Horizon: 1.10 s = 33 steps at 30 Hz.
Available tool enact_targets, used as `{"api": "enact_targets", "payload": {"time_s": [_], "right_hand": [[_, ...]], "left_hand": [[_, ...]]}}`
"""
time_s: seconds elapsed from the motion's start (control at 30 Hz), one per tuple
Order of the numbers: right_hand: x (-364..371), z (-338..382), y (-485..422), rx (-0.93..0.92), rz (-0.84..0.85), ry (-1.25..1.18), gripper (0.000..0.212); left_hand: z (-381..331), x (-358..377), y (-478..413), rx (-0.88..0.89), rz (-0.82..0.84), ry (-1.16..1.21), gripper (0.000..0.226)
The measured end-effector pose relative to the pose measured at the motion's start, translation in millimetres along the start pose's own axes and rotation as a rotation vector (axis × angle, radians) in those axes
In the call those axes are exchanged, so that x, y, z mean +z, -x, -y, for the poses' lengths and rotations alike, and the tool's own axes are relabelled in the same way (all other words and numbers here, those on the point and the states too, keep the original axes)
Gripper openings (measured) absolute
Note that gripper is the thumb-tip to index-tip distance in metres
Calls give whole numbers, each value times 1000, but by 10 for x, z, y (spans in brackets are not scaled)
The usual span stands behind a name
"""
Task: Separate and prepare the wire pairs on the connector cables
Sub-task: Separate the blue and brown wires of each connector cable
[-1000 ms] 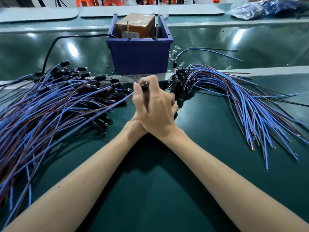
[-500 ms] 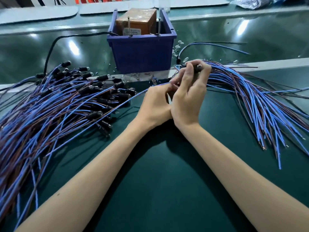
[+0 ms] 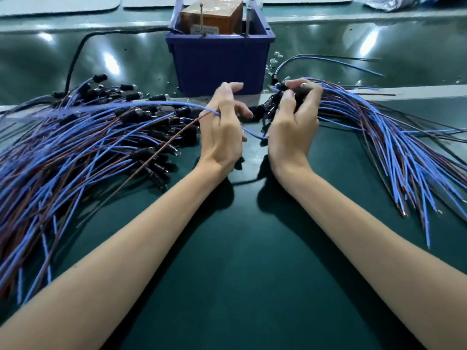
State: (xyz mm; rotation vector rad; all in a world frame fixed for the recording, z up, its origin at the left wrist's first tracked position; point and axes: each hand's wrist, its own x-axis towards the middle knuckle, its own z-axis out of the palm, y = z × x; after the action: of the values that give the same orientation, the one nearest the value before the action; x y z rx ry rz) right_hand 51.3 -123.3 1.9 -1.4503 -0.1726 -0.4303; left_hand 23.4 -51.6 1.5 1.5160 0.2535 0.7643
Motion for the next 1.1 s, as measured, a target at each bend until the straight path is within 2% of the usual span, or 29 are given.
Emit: {"api": "enact_targets", "payload": {"time_s": [0.1,0.17,0.27,0.37,0.47,0.67,0.9,1.1], "right_hand": [[13,2,30,-31,27,19,18],[9,-1,13,6,28,14,19],[0,2,-4,61,44,-23,15],[-3,5,13,17,51,-17,21],[-10,-17,21,-20,79,-8,26],[-7,-20,23,-35,131,1,30],[-14,-50,15,0,173,13,31],[-10,-20,23,-50,177,49,27]], "left_hand": [[23,-25,-58,-65,-94,-27,27],[27,-49,-101,-117,-146,68,15],[23,-77,-132,-150,-213,98,21],[40,-68,-113,-122,-207,34,28],[26,-52,-91,-101,-202,-54,20],[2,-57,-76,-83,-190,67,44],[8,-66,-89,-98,-152,8,23],[15,-88,-96,-116,-105,3,28]]}}
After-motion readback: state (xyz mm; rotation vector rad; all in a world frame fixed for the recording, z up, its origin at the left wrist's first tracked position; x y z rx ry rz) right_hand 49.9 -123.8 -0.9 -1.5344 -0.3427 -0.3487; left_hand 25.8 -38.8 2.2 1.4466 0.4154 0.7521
